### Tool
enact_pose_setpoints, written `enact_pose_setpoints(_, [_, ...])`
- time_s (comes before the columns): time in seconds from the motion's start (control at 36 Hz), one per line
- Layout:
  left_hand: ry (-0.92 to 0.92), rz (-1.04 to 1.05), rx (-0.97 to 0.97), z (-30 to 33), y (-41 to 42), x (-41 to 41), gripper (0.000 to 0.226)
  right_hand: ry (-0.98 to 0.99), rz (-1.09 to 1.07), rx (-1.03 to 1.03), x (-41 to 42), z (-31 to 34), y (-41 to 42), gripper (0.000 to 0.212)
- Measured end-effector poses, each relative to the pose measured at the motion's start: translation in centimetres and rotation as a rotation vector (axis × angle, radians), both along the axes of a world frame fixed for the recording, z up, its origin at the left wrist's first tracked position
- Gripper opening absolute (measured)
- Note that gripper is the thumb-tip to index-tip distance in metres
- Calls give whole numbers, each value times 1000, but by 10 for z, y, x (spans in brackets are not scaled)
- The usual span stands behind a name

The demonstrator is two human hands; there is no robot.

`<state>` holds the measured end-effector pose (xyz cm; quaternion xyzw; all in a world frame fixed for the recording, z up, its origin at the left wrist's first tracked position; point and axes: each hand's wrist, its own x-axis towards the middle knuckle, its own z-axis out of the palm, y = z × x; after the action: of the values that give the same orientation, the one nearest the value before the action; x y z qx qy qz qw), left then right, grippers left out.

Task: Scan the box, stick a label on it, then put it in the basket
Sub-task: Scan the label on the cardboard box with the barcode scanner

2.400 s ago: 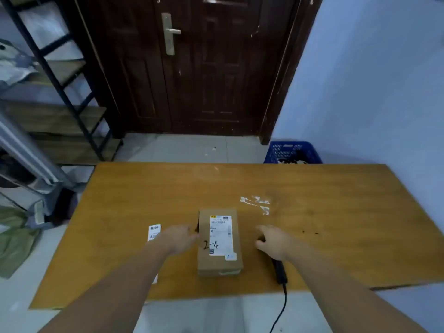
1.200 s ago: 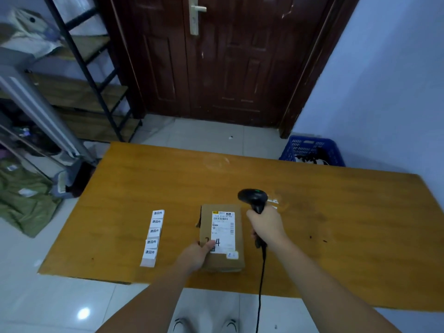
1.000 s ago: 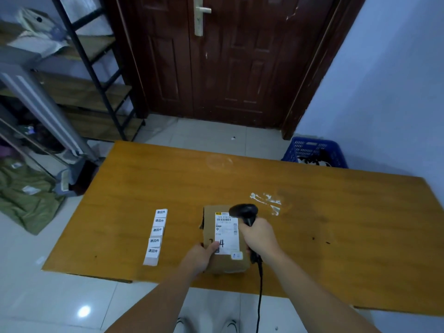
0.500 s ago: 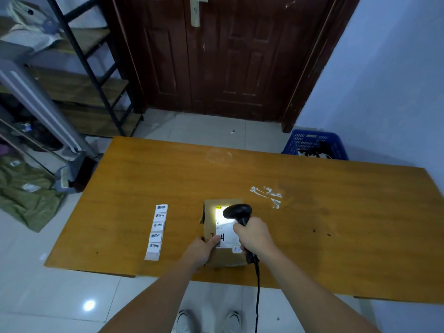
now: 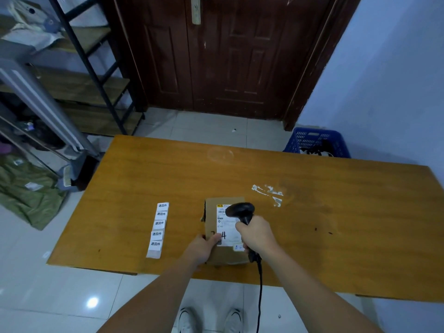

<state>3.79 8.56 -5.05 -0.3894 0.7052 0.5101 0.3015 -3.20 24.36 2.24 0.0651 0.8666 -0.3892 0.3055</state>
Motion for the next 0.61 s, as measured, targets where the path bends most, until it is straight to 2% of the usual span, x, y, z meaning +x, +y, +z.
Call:
enact_pose_setpoints(0.14, [-2,-9,-4,1,0,0,74,-71,-75,-69,0,0,4,23])
enact_pose_setpoints(0.25, [2,-4,0,-2,0,0,74,-102,-120,-127,2,0,4,19])
enact_pose_setpoints(0.61, [1,12,0,-5,0,2,77,-120,-144,-183,5,-1,0,17])
